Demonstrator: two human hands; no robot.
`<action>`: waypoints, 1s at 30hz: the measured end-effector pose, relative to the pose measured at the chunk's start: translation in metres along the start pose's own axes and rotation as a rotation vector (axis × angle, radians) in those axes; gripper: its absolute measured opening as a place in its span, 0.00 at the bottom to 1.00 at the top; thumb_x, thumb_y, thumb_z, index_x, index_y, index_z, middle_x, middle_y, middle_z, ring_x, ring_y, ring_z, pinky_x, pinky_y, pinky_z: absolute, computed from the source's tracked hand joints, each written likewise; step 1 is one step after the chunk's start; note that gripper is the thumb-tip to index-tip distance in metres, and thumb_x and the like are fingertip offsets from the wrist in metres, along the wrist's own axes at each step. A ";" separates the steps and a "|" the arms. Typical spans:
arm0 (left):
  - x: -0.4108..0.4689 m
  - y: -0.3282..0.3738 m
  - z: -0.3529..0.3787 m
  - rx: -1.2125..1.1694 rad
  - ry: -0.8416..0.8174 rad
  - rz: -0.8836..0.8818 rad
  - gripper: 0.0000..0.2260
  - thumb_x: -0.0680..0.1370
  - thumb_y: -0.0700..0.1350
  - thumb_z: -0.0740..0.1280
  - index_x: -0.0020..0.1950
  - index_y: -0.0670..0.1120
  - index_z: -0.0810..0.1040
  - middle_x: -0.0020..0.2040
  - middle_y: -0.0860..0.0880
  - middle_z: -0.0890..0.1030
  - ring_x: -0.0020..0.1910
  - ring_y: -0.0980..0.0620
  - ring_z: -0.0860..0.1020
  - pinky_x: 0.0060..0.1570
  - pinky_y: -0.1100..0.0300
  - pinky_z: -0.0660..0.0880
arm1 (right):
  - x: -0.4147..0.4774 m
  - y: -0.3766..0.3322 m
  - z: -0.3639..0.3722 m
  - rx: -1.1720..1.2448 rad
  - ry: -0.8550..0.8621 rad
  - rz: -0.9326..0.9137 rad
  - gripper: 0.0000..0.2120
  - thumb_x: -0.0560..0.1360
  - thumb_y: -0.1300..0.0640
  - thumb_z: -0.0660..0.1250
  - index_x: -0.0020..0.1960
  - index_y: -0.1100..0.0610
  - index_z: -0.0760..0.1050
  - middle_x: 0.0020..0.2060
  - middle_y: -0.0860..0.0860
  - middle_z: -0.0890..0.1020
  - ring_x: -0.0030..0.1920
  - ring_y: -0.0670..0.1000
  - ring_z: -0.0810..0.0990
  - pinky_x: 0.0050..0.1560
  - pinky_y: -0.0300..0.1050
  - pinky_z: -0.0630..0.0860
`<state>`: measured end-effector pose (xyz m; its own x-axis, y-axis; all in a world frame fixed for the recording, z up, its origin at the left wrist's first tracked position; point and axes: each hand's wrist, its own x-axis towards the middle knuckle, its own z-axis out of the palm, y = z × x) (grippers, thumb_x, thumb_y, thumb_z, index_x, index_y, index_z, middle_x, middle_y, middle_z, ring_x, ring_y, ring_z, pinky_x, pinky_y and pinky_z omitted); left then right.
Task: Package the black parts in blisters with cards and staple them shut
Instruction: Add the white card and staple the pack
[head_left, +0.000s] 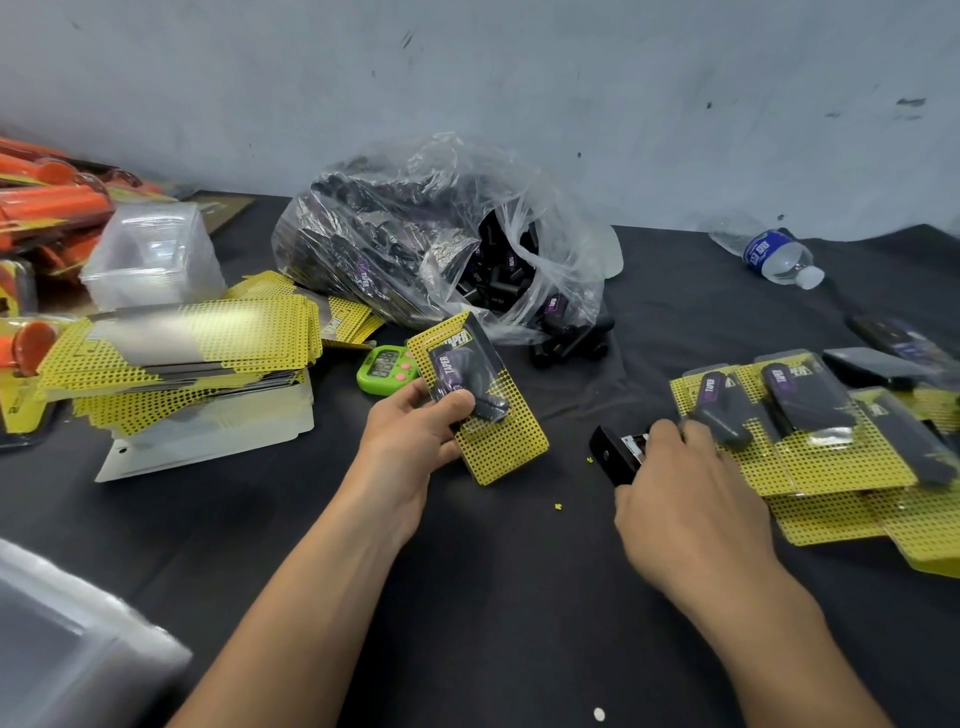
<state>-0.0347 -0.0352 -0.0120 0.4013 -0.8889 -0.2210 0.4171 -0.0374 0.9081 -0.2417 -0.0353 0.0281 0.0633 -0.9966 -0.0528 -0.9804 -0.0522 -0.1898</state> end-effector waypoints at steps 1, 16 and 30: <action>0.000 0.000 0.000 -0.006 0.001 0.006 0.11 0.81 0.35 0.69 0.62 0.45 0.79 0.51 0.48 0.88 0.50 0.48 0.87 0.50 0.51 0.83 | 0.000 0.000 0.000 0.033 0.028 -0.030 0.20 0.77 0.51 0.71 0.63 0.52 0.65 0.64 0.51 0.69 0.61 0.55 0.74 0.53 0.51 0.75; 0.002 0.003 -0.005 -0.049 0.067 0.100 0.09 0.81 0.37 0.68 0.60 0.45 0.80 0.49 0.47 0.88 0.50 0.49 0.87 0.44 0.56 0.82 | 0.004 -0.008 0.017 0.276 -0.153 -0.078 0.40 0.69 0.25 0.65 0.71 0.51 0.72 0.67 0.50 0.72 0.68 0.54 0.72 0.65 0.52 0.73; 0.001 0.005 -0.010 -0.063 0.127 0.111 0.08 0.81 0.36 0.68 0.58 0.45 0.81 0.52 0.45 0.88 0.53 0.46 0.87 0.52 0.49 0.82 | 0.003 -0.008 0.018 0.382 0.142 -0.319 0.29 0.63 0.52 0.81 0.61 0.42 0.74 0.46 0.38 0.75 0.45 0.43 0.75 0.43 0.37 0.69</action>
<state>-0.0246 -0.0317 -0.0113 0.5456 -0.8211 -0.1677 0.4132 0.0895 0.9062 -0.2303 -0.0372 0.0119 0.2958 -0.9353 0.1942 -0.7771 -0.3539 -0.5205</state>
